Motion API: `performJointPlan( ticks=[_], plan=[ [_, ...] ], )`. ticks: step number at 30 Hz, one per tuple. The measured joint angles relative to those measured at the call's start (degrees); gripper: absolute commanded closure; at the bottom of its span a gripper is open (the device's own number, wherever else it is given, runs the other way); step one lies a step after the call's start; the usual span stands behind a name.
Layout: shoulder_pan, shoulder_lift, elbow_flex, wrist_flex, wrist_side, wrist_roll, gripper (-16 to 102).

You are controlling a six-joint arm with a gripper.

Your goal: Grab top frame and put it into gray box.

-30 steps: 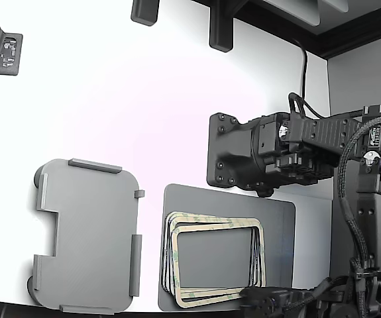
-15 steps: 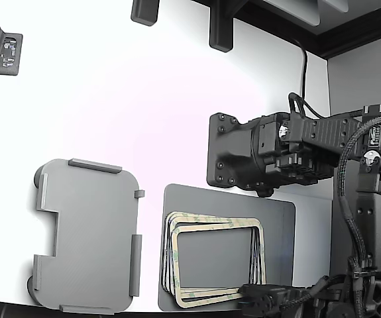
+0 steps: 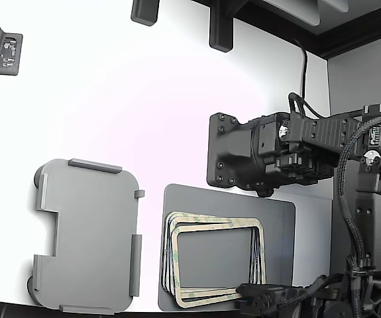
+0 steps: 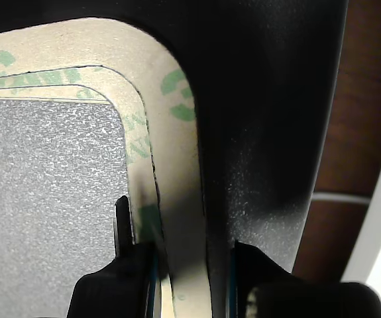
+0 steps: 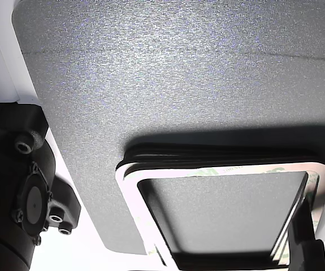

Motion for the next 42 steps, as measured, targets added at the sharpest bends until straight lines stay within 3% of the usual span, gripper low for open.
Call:
performJointPlan(
  ticks=[2, 6, 7, 24, 30, 42],
  plan=[
    [0.0, 0.0, 0.1, -0.2, 0.1, 0.3, 59],
    [0.0, 0.0, 0.1, -0.2, 0.2, 1.8, 93],
    [0.0, 0.0, 0.1, -0.4, 0.2, 2.4, 96],
    [-1.7, 2.9, -9.3, 6.4, 0.3, 3.9, 97],
    [-6.7, 4.4, -13.4, 4.6, 0.0, 14.6, 97],
    [-13.8, 9.6, -16.2, 1.1, 5.4, 47.6, 97]
  ],
)
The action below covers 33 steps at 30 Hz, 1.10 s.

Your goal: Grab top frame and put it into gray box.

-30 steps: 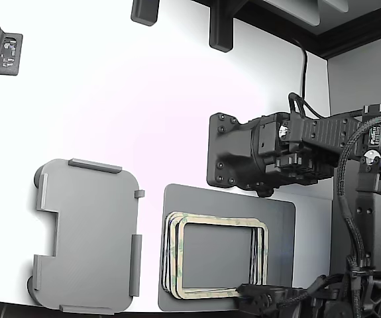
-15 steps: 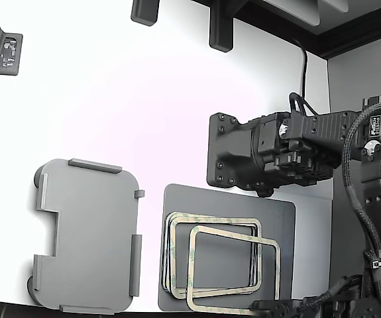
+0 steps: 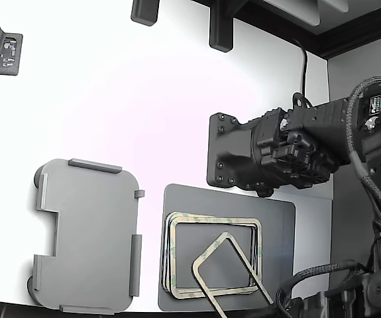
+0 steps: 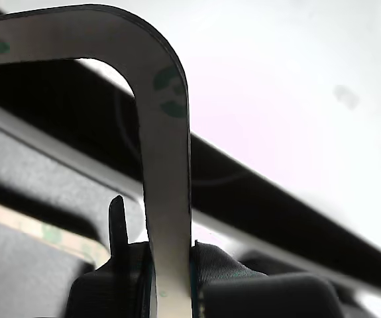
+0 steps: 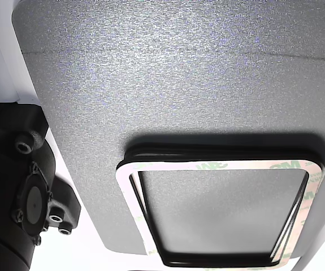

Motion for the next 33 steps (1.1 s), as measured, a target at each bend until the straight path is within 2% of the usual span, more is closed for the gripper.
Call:
performJointPlan(
  ticks=[7, 12, 18, 24, 27, 33],
  plan=[
    [-6.3, 2.3, 0.4, 0.3, 5.6, 22.8, 97],
    [-11.8, 4.5, 2.5, 0.0, 11.5, 43.6, 97],
    [-19.2, 4.7, 1.4, 0.8, 14.3, 65.9, 99],
    [-23.2, 7.8, 4.8, 0.6, 19.2, 87.4, 99],
    [-25.9, 9.3, 6.3, 0.3, 17.9, 96.7, 99],
    [-32.4, 7.6, 5.2, 2.9, 11.1, 112.3, 99]
  ],
)
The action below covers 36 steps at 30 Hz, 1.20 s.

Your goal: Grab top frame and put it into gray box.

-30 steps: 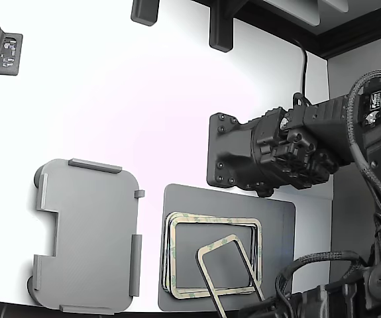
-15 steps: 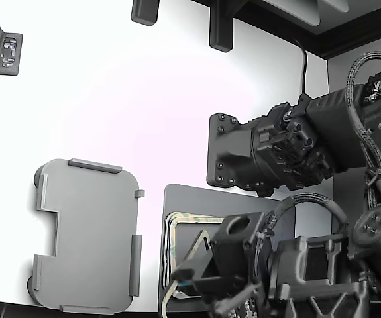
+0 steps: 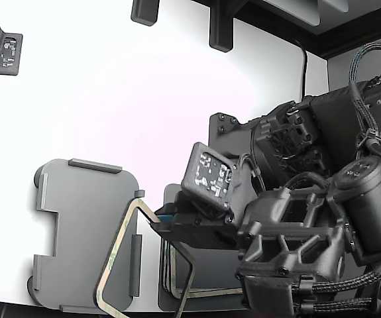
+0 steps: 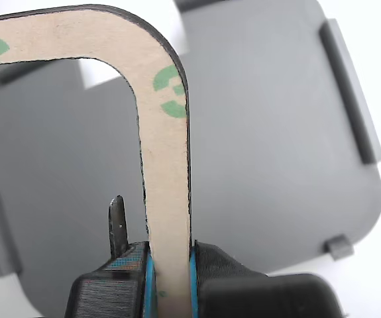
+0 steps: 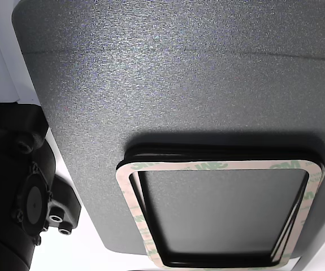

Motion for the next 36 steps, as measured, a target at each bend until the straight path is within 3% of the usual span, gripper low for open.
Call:
performJointPlan(
  ticks=[5, 17, 36],
  plan=[
    [-3.3, -4.4, -5.2, 4.7, -5.6, 19.4, 99],
    [-5.9, -11.4, -6.6, 4.9, -6.2, 55.1, 99],
    [-9.9, -14.2, -4.6, 4.9, -17.9, 57.1, 99]
  ],
)
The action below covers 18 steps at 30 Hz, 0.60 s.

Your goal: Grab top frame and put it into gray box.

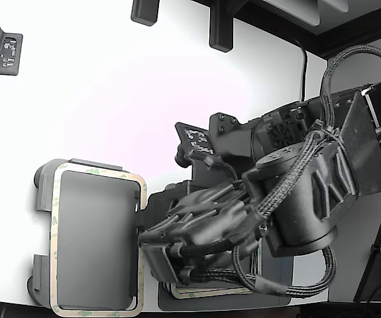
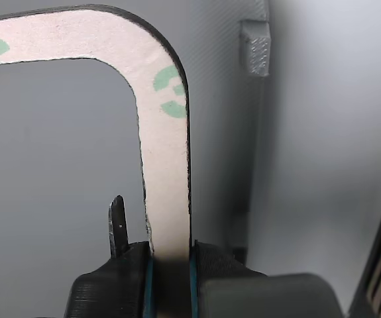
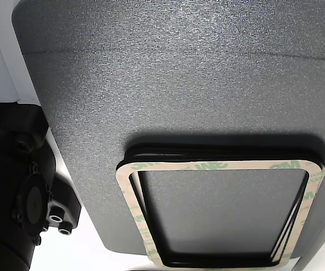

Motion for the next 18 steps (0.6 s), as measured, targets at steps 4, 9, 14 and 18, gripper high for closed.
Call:
performJointPlan(
  ticks=[4, 9, 14, 18],
  plan=[
    [-0.3, -1.3, 0.0, 0.0, 0.0, -0.4, 99],
    [-0.9, -2.7, -0.9, 0.0, -1.1, 0.4, 99],
    [-1.4, -3.3, -1.0, 0.0, -2.1, 0.4, 99],
    [-1.4, -3.3, -0.8, 0.0, -2.1, -0.1, 99]
  ],
)
